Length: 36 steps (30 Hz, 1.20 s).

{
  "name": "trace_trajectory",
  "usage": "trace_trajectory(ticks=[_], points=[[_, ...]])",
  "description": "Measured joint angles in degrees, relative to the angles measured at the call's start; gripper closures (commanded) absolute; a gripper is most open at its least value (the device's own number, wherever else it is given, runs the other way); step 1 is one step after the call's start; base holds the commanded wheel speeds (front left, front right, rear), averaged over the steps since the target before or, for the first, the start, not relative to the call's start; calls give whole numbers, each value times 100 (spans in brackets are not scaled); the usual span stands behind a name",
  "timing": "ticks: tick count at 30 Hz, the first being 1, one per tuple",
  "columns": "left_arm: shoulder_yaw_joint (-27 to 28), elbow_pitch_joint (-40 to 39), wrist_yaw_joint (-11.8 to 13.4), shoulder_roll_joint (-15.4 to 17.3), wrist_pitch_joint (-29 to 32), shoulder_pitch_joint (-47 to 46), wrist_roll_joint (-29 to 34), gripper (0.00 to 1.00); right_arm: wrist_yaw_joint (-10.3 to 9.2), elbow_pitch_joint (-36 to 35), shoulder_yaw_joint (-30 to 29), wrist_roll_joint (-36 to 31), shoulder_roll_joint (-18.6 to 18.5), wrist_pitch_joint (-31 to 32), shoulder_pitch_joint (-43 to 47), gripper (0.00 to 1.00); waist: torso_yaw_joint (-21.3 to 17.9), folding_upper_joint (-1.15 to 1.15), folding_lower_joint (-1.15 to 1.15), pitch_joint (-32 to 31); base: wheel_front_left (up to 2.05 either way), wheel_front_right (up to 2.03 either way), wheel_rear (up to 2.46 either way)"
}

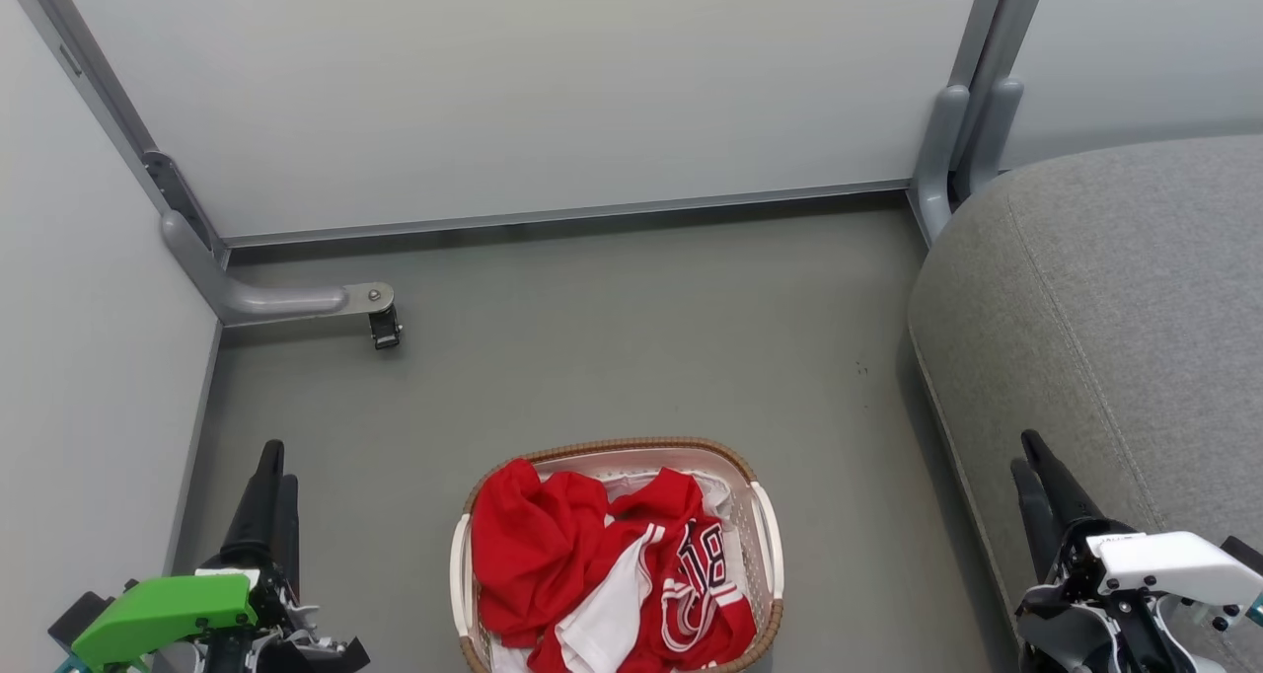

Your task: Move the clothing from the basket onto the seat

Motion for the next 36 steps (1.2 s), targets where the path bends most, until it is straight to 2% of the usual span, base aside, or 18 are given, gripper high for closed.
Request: trace_trajectory(ticks=[9, 17, 26, 36], points=[[-248, -85, 5, -4, -249, 62, 37, 0, 0, -22, 126, -96, 7, -248, 49, 0, -1, 0, 0, 2, 0, 0, 0], [-324, -222, 5, -4, -457, 128, 410, 0, 0, -46, 81, -571, 3, -459, 57, 0, -1, 0, 1, 3, 0, 0, 0], [-442, -494, 93, -2, -657, 147, 1191, 0, 0, -380, 49, -1823, -2, -669, 62, 0, 6, 0, 1, 11, 0, 0, 0], [-679, -791, 267, -1, -886, 178, 2339, 0, 0, -631, 197, -2941, -10, -884, 153, 0, 29, 0, 0, 9, 0, 0, 0]])
